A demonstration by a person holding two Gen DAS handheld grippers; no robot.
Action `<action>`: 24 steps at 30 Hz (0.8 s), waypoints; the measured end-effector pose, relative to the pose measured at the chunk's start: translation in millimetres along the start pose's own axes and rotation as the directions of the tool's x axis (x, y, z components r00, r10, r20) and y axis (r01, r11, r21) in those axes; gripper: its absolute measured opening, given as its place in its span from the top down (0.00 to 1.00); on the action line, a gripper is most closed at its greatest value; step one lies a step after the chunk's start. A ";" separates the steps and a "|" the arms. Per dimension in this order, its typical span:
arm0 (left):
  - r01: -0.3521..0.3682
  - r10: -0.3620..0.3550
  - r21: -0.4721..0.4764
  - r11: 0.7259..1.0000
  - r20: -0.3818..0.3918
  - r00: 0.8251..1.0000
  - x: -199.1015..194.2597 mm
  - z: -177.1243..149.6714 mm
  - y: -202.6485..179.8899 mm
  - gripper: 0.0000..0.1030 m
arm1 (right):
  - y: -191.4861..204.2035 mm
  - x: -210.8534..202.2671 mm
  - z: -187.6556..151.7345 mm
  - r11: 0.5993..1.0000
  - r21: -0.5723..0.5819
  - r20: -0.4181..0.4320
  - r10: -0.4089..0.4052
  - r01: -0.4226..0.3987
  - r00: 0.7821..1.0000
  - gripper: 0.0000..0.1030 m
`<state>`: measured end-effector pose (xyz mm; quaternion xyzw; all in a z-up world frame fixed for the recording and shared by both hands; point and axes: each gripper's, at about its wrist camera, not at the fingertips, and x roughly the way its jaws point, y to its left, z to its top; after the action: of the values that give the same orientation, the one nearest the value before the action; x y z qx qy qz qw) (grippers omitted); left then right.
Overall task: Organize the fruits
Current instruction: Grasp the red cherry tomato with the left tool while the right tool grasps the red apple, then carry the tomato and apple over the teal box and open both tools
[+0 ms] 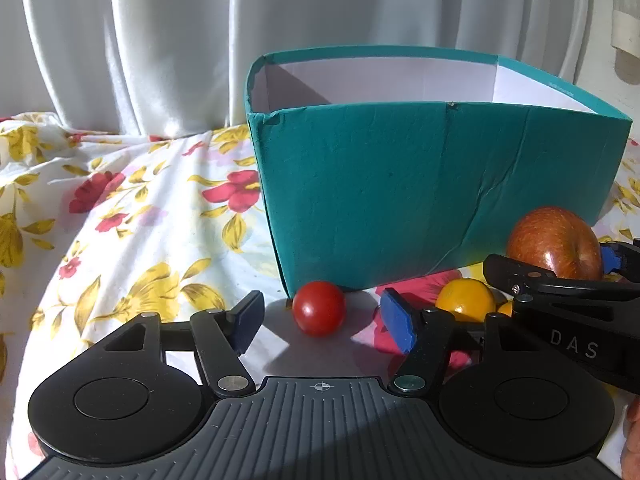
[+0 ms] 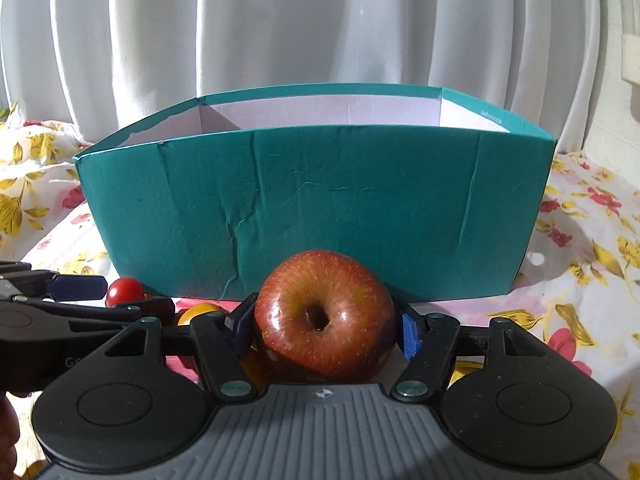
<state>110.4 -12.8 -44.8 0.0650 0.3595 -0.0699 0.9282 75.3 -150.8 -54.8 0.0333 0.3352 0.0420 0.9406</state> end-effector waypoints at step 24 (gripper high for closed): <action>0.074 -0.074 0.011 0.997 0.001 0.997 -4.6 -2.1 -2.2 0.70 | -16.8 -7.3 -1.6 0.998 -0.010 -0.018 -0.058 0.058 0.998 0.35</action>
<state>105.2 -14.2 -43.3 0.0567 0.3606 -0.1063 0.9249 69.7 -168.2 -53.0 0.0189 0.3445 0.0167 0.9384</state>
